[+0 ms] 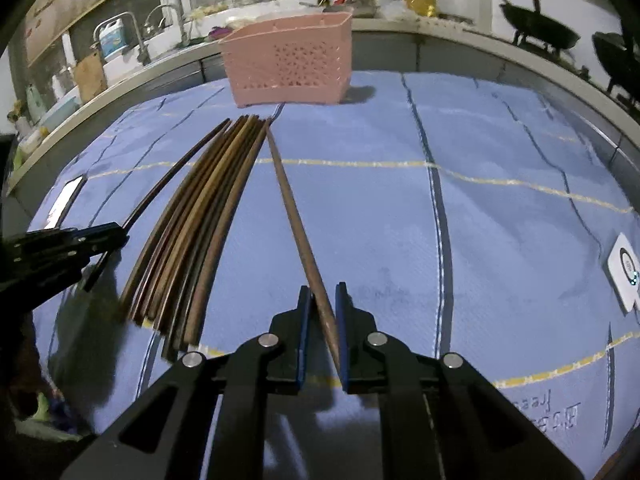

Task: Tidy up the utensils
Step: 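Grasp one chopstick from the pile with the left tool while the right tool grasps another, then lift both held chopsticks and lower them upright into the pink basket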

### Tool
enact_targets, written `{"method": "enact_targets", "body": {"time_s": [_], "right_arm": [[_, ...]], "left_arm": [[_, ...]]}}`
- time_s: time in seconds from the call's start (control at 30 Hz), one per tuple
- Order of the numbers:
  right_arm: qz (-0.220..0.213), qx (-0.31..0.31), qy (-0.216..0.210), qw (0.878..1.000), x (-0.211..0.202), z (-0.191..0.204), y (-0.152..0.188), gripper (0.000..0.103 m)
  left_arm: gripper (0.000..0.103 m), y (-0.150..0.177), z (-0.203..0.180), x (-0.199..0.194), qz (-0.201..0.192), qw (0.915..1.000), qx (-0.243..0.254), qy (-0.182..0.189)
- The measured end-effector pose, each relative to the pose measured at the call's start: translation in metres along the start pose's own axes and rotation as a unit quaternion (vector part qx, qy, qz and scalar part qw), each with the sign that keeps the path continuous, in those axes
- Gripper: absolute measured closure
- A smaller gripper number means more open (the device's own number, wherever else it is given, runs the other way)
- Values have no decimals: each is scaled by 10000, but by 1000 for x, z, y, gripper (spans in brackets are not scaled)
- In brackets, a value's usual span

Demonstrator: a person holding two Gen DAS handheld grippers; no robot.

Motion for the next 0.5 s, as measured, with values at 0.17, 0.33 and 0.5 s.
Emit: {"method": "enact_targets", "body": {"time_s": [0.17, 0.33, 0.5], "right_arm": [[226, -485, -130, 9985, 23, 8, -34, 84], [251, -713, -296, 9967, 56, 10, -82, 83], [243, -772, -560, 9951, 85, 8, -124, 84]], "left_arm": [[97, -20, -4, 12, 87, 9999, 90, 26], [96, -59, -18, 40, 108, 9993, 365, -42], [96, -100, -33, 70, 188, 9984, 505, 149]]}}
Point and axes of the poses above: each gripper's, at about its wrist camera, not at the fingertips, and x roughly the way its jaws point, z to its left, y to its underside, the point moved 5 cm from there along x, roughly the way its jaws point, and after that the axes turned 14 degrees about -x, right-handed, at the moved point
